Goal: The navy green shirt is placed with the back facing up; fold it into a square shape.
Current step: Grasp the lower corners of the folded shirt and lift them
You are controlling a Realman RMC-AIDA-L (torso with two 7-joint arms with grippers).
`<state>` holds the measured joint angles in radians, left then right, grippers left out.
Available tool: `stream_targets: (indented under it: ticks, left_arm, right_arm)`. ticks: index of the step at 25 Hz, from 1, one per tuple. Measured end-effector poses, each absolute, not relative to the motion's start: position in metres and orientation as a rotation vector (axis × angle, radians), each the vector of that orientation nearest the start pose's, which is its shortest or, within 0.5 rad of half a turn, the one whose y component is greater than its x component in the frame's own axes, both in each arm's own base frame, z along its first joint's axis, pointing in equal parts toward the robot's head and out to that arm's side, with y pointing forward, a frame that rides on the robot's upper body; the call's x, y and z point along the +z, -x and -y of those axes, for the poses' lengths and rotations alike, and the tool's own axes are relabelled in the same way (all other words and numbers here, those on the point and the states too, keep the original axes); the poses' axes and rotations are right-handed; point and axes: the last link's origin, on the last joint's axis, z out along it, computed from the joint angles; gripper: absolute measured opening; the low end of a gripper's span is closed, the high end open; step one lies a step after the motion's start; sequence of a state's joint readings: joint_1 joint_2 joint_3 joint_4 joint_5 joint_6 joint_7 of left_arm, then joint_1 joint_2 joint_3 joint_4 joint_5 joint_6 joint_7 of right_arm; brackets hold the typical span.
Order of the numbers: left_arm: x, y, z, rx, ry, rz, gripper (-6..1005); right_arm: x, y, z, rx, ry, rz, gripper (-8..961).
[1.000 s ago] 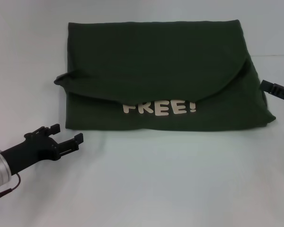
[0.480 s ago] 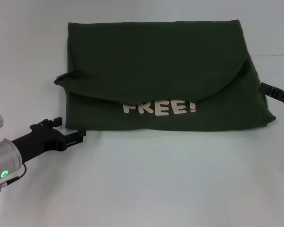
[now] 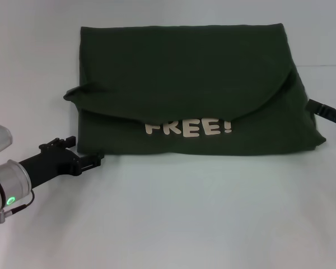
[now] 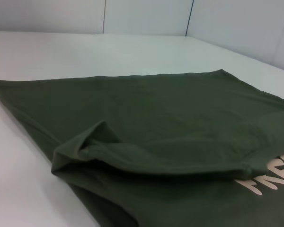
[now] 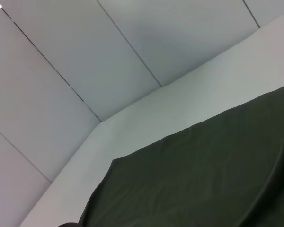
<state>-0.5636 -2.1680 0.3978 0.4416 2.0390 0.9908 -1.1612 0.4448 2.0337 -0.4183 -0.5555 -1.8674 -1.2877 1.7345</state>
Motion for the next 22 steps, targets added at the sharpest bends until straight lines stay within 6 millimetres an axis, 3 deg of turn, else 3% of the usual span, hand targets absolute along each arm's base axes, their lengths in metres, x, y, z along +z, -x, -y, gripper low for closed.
stream_targets:
  ticks: [18,20,22]
  left_arm:
    - [-0.0442,0.3188,-0.3556,-0.446,2.248,0.835,892]
    - [-0.0438,0.3185,-0.3583,-0.431,2.246,0.831,883]
    - [-0.0439,0.3188,-0.3592,-0.423,2.245,0.831,808]
  right_arm:
    - [0.0515,-0.3418,-0.3406,0.926,1.951,-1.326,710]
    - [0.0517,-0.3421,-0.3407,0.925,1.949,-1.326,710]
    - [0.0518,-0.3422,-0.3408,0.925,1.948,-1.326,709]
